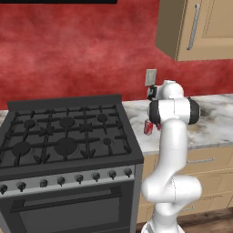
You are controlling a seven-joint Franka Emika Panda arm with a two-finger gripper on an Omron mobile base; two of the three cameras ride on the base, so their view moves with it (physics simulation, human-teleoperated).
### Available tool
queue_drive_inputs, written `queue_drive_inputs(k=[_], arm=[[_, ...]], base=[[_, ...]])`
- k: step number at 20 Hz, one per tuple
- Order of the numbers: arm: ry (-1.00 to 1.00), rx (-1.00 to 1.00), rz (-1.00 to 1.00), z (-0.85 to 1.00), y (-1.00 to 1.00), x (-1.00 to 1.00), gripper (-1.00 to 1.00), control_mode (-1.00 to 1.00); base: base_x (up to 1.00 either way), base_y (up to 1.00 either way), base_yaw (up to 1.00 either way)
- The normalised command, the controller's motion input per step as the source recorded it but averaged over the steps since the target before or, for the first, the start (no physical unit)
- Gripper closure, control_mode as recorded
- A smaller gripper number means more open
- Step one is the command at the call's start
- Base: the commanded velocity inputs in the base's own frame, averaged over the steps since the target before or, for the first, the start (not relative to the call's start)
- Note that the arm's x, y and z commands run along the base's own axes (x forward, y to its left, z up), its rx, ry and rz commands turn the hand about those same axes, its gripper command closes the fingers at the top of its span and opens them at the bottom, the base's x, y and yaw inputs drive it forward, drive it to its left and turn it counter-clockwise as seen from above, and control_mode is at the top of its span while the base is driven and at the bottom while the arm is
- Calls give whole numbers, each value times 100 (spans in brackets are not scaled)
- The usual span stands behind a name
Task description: Four empty soda cans are scattered around the kitchen. Gather all the cans and cluster them next to the stove for recycling.
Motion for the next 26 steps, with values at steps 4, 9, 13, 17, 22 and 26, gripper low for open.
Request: queue_drive_inputs(k=[4, 9, 13, 17, 22, 26], arm=[[0, 2, 0, -14, 10, 6, 100, -100], [0, 0, -1, -18, 10, 8, 100, -100], [0, 1, -2, -19, 9, 2, 100, -100], [5, 0, -2, -20, 14, -5, -100, -100], [0, 1, -3, -5, 12, -4, -100, -100], [0, 1, -2, 2, 2, -12, -100, -100]], base=[[0, 0, 0], [0, 0, 0], [0, 0, 0], [0, 0, 0], [0, 0, 0], [0, 0, 0]])
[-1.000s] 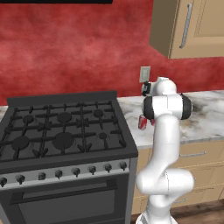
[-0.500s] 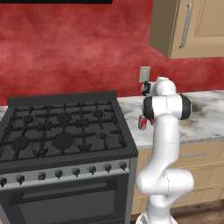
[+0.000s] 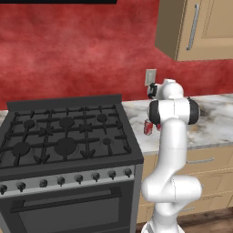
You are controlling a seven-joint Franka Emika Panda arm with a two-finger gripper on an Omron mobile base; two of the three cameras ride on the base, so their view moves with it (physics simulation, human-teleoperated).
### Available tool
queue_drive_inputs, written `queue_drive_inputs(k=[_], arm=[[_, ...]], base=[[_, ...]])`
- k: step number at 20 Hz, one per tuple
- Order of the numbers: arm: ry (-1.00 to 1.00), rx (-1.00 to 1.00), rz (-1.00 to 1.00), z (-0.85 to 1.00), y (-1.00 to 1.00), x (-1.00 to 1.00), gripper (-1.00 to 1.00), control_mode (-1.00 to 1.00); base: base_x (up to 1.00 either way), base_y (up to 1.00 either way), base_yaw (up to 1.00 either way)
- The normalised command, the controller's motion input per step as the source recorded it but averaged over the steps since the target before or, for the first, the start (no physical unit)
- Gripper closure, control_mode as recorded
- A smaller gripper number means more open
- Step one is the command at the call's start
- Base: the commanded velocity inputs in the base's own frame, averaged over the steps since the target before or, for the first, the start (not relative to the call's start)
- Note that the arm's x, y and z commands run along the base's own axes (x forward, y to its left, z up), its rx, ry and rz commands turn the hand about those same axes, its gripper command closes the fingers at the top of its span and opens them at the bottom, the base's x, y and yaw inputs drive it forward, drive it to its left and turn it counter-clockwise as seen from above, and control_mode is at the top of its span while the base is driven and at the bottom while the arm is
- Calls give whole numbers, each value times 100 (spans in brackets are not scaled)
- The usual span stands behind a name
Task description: Four empty soda cans are scattered around the kitchen. Gather all the cans and cluster them next to the stove for recycling.
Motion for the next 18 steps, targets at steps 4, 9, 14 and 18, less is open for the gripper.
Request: queue_drive_inputs(k=[4, 9, 14, 18], arm=[[0, 0, -1, 7, 0, -16, -100, -100], [0, 0, -1, 9, 0, -12, -100, -100], [0, 0, 0, 31, 2, -10, -100, -100], [-1, -3, 0, 40, 11, -17, -100, -100]], base=[[0, 0, 0], [0, 0, 0], [0, 0, 0], [0, 0, 0]])
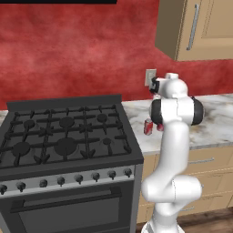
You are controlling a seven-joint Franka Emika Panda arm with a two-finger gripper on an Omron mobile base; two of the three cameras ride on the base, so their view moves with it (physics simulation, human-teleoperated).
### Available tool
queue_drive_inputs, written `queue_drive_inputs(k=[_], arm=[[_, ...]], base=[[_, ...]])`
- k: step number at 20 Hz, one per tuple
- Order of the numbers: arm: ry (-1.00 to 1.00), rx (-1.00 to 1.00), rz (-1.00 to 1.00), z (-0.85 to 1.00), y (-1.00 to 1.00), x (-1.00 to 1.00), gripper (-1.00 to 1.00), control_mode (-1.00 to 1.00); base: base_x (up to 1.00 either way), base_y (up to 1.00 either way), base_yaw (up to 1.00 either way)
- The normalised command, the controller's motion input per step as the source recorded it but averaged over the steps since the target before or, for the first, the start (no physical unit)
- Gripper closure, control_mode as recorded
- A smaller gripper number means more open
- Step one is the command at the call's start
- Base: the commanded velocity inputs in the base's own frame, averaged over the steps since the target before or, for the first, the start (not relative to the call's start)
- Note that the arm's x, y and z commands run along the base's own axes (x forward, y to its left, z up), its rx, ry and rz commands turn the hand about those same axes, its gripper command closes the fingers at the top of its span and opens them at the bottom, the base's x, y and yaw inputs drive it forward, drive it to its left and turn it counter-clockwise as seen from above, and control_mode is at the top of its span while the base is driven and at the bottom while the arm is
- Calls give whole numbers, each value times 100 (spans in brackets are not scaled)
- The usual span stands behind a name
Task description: Four empty soda cans are scattered around the kitchen. Gather all the cans and cluster them next to the stove for recycling.
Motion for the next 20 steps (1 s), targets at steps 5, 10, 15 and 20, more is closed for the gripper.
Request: queue_drive_inputs(k=[5, 10, 15, 20], arm=[[-2, -6, 0, 35, 20, -33, -100, -100], [-5, -4, 0, 20, 19, -43, -100, -100], [-11, -1, 0, 27, 17, -42, -100, -100], [-4, 0, 5, 30, 16, -39, -100, -100]], base=[[0, 0, 0], [0, 0, 0], [0, 0, 0], [0, 0, 0]])
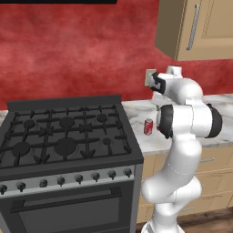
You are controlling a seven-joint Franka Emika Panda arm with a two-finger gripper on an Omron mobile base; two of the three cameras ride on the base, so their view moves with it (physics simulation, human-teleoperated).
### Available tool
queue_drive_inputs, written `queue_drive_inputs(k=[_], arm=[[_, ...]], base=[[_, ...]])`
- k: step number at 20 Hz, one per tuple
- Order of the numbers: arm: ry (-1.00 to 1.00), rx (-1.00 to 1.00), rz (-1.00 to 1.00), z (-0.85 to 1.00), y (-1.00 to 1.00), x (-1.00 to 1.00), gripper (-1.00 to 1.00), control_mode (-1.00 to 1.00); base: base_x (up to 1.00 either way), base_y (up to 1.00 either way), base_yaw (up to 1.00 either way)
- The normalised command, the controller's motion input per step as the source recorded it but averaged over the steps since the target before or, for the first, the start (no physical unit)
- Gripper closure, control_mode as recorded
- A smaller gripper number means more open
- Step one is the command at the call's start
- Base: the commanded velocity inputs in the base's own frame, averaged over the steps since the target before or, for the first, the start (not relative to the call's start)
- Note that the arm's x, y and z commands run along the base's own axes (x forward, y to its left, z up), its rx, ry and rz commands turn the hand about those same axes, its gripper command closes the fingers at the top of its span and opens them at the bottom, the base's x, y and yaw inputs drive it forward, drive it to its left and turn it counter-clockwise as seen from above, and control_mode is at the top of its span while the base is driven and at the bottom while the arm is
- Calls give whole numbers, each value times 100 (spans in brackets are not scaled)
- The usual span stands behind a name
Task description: Four empty soda cans are scattered around the kitchen. Gather all the cans and cluster them next to the stove for recycling.
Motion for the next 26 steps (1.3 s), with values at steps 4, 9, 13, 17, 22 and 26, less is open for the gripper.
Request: queue_drive_inputs(k=[4, 9, 13, 17, 22, 26], arm=[[-8, -2, 20, 25, 21, -37, -100, -100], [-1, -1, 27, 28, 15, -35, -100, -100], [0, 0, 33, 24, 12, -32, -100, -100], [-5, 0, 33, 17, 12, -32, -100, -100], [-6, 0, 24, 24, 14, -23, -100, -100], [-2, 0, 15, 22, 15, -18, -100, -100]], base=[[0, 0, 0], [0, 0, 0], [0, 0, 0], [0, 0, 0], [0, 0, 0], [0, 0, 0]])
